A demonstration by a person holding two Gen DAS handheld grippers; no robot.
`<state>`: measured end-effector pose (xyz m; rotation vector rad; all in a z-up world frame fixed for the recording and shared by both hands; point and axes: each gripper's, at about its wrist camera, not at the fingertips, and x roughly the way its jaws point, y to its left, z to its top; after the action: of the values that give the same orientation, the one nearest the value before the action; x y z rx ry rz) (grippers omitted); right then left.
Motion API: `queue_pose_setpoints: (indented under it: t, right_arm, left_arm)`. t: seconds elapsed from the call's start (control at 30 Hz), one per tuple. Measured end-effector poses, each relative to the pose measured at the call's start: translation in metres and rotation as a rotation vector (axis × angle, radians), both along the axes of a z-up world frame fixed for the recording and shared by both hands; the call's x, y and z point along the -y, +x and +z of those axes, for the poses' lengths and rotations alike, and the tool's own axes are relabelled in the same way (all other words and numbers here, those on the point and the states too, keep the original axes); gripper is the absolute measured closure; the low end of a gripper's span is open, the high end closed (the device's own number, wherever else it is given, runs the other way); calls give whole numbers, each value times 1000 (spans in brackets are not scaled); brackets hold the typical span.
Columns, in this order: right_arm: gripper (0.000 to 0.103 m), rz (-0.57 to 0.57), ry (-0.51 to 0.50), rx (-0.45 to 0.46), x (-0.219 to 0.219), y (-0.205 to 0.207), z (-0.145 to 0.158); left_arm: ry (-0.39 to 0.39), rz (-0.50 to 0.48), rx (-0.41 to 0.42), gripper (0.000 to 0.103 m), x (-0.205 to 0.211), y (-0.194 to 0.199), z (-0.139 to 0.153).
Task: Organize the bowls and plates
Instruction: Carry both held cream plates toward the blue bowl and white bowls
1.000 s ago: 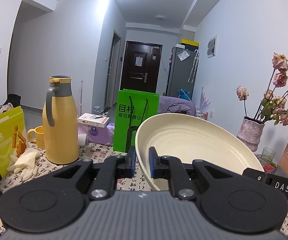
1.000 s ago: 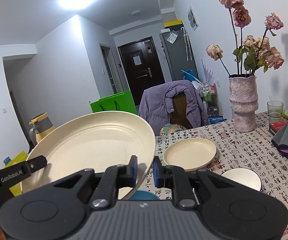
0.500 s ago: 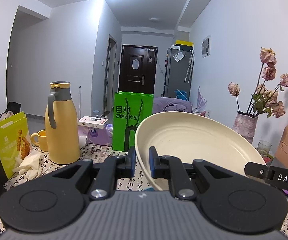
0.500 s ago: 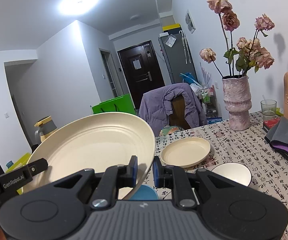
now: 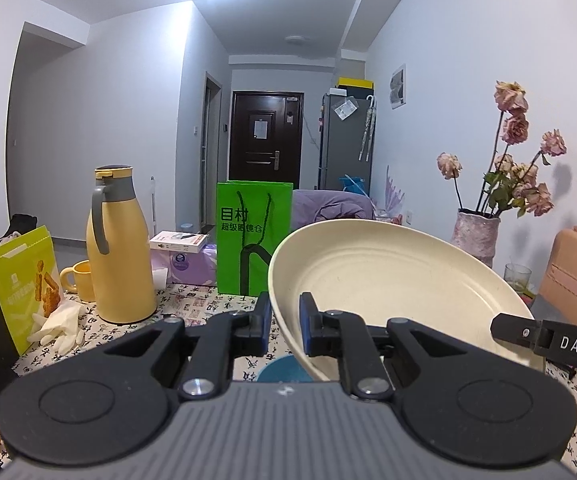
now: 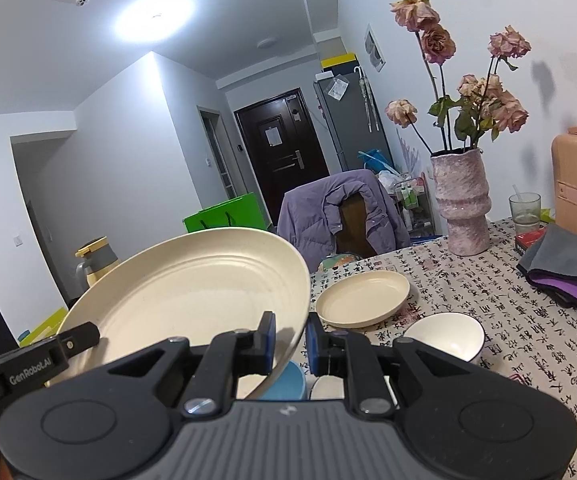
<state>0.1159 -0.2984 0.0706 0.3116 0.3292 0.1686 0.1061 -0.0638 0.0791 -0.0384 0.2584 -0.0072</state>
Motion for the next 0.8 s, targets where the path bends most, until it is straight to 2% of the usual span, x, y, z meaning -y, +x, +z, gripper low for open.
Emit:
queue_pose_setpoints:
  t: [0.8]
  right_arm:
    - [87,-32,38,-22,24,-39,-36]
  left_arm:
    - [26,-68,-50,88,20,-23,-35]
